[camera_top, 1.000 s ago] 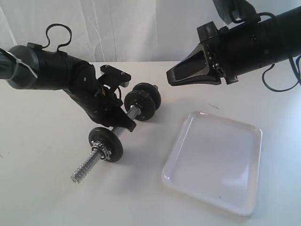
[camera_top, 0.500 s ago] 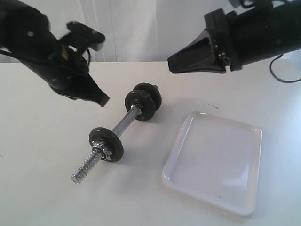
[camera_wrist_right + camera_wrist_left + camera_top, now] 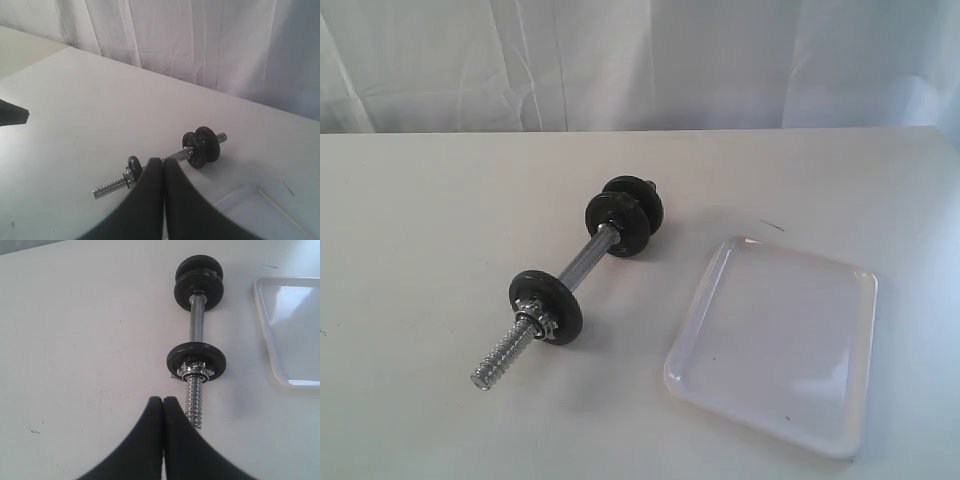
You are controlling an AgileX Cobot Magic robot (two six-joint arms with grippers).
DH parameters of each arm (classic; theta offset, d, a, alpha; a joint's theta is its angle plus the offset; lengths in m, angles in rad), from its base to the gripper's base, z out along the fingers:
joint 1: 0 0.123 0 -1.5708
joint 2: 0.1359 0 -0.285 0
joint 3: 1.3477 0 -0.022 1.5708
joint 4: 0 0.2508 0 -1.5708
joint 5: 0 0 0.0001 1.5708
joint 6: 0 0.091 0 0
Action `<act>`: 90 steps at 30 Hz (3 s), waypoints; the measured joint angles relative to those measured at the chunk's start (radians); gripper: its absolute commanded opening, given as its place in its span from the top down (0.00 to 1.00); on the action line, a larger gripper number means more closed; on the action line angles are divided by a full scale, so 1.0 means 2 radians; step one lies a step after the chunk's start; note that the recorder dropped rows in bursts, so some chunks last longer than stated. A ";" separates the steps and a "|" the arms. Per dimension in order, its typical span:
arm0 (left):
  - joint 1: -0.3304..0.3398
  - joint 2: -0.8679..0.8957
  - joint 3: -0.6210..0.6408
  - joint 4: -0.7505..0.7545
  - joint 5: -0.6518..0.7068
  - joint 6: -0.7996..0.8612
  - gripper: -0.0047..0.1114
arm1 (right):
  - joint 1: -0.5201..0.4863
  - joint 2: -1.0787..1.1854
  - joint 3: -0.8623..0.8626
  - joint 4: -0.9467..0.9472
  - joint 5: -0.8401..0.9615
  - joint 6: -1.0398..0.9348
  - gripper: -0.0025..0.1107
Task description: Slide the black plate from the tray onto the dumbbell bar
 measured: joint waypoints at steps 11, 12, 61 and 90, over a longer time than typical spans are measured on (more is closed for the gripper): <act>0.000 -0.001 0.000 -0.001 0.000 0.000 0.96 | 0.000 -0.048 0.000 -0.001 0.000 0.001 0.98; 0.000 -0.001 0.000 -0.001 0.000 0.000 0.96 | 0.000 -0.050 0.000 -0.001 0.000 0.001 0.98; 0.250 -0.338 0.002 0.001 0.002 0.000 0.96 | 0.000 -0.054 0.000 -0.001 0.000 0.004 0.98; 0.253 -0.339 0.362 -0.124 -0.038 0.064 0.96 | 0.000 -0.054 0.000 -0.001 0.000 0.006 0.98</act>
